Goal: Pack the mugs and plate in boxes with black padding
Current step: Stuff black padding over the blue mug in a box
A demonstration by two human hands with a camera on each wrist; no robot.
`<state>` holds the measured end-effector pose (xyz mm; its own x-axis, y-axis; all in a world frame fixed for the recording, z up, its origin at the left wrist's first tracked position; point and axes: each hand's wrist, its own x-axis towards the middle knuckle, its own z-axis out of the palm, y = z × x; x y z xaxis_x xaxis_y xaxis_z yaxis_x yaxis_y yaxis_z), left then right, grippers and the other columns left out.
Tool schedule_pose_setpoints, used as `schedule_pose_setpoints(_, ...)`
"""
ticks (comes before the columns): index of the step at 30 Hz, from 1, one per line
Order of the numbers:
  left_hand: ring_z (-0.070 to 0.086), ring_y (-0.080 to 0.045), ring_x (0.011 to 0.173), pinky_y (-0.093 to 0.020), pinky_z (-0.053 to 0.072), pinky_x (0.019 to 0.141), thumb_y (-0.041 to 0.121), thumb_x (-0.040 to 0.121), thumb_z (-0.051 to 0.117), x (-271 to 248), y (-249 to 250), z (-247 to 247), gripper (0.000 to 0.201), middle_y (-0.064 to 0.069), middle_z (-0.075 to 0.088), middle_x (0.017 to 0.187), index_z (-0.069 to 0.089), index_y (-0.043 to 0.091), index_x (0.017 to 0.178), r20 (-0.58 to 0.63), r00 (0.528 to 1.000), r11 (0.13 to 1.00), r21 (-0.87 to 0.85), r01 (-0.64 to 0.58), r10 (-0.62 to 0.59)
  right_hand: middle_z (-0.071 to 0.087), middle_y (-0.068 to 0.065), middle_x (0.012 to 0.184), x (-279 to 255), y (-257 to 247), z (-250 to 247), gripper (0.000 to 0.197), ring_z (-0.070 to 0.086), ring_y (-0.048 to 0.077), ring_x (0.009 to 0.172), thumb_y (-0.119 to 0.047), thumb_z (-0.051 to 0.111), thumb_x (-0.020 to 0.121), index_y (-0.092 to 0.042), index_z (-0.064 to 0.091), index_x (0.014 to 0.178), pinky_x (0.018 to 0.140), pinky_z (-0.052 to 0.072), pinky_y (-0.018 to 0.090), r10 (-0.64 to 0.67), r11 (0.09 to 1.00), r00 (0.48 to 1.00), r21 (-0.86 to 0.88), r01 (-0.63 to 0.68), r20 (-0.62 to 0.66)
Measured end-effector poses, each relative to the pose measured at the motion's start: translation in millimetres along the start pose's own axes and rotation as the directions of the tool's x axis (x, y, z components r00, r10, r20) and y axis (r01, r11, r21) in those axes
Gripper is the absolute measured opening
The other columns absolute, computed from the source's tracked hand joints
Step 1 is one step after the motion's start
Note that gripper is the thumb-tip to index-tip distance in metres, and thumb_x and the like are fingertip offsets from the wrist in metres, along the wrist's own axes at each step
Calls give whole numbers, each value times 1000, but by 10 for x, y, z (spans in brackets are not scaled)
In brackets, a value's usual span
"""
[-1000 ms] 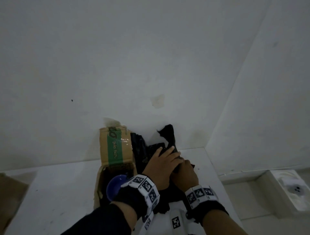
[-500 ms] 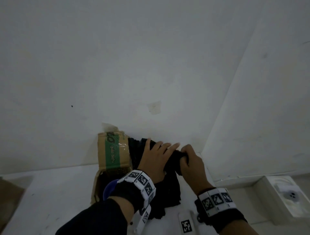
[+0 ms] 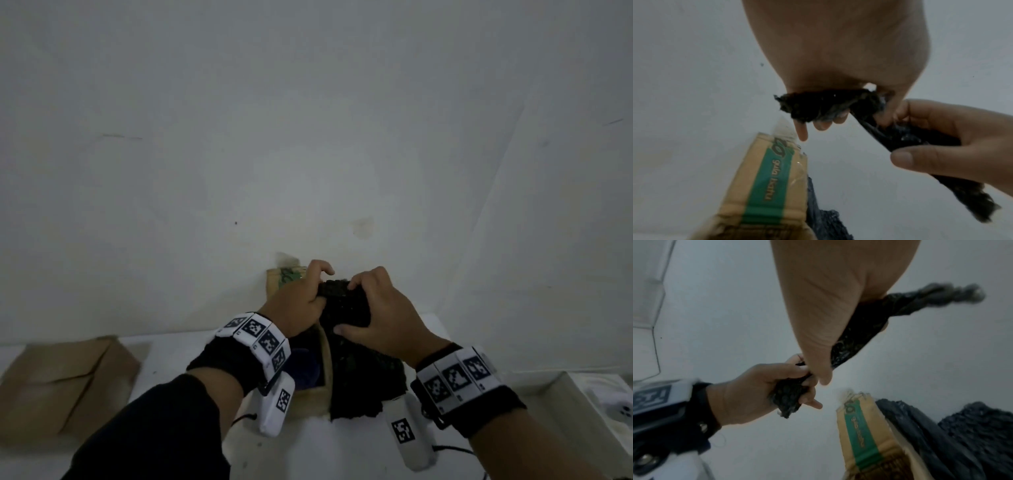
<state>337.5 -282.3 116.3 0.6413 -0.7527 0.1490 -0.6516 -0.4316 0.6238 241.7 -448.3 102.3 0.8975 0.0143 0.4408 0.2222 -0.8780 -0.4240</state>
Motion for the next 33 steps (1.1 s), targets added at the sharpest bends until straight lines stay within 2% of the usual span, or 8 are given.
schedule_pose_setpoints(5,55,-22,65,-31,45,59,20,79,64,-286,-299,-210,58,-3,54,81,24,14,120,158,987,984,178,-10,-19,55,3,89,77,-268,371,19,56,21,65,-26,74,68,-15,63,79,44,45,29,-1,983,998,-185,-10,-60)
schedule_pose_setpoints(8,52,-24,67,-34,41,57,9,77,56,-374,-488,-157,39,-5,51,84,36,12,110,80,997,970,241,-43,25,60,3,69,115,-389,559,14,57,25,62,-28,71,61,-16,66,64,46,44,35,34,964,999,-265,-40,-27)
schedule_pose_setpoints(15,54,-23,91,-35,42,75,18,57,55,-366,-825,67,28,3,58,97,58,26,84,-204,976,945,328,2,69,60,9,96,11,-457,913,30,57,27,81,-16,44,93,-20,47,123,60,37,29,294,932,945,-264,-250,141)
schedule_pose_setpoints(21,46,-21,122,-38,41,100,26,88,48,-512,-954,457,38,-4,50,132,53,20,126,-328,923,980,-56,193,-201,60,10,97,4,-495,1156,22,54,27,75,-12,39,93,-14,48,113,55,31,28,445,851,868,-406,-333,220)
schedule_pose_setpoints(25,37,-6,123,-24,31,101,27,100,37,-655,-870,503,43,1,35,147,30,22,142,-127,856,681,-668,300,-501,62,11,102,-13,-513,1200,19,62,30,87,-12,40,94,-9,50,110,56,32,27,504,798,828,-498,-338,246)
schedule_pose_setpoints(28,37,-5,115,-7,39,83,22,102,22,-777,-713,392,41,5,34,142,26,14,142,-61,843,550,-783,292,-534,60,12,107,32,-557,1205,13,62,29,92,-12,43,96,-8,54,102,64,35,29,547,753,777,-589,-293,312)
schedule_pose_setpoints(30,46,-4,101,1,41,64,21,102,20,-854,-598,318,39,5,40,124,37,11,135,26,878,420,-872,254,-477,61,13,82,112,-639,1185,20,64,25,78,-12,62,86,-9,52,69,54,35,26,563,728,748,-640,-247,352)
schedule_pose_setpoints(33,43,-5,114,0,37,67,22,102,15,-873,-615,376,44,8,35,124,34,7,139,101,859,269,-926,266,-502,36,3,61,150,-664,1356,42,56,21,71,-10,51,93,-13,31,56,47,25,24,582,698,675,-705,-128,453)
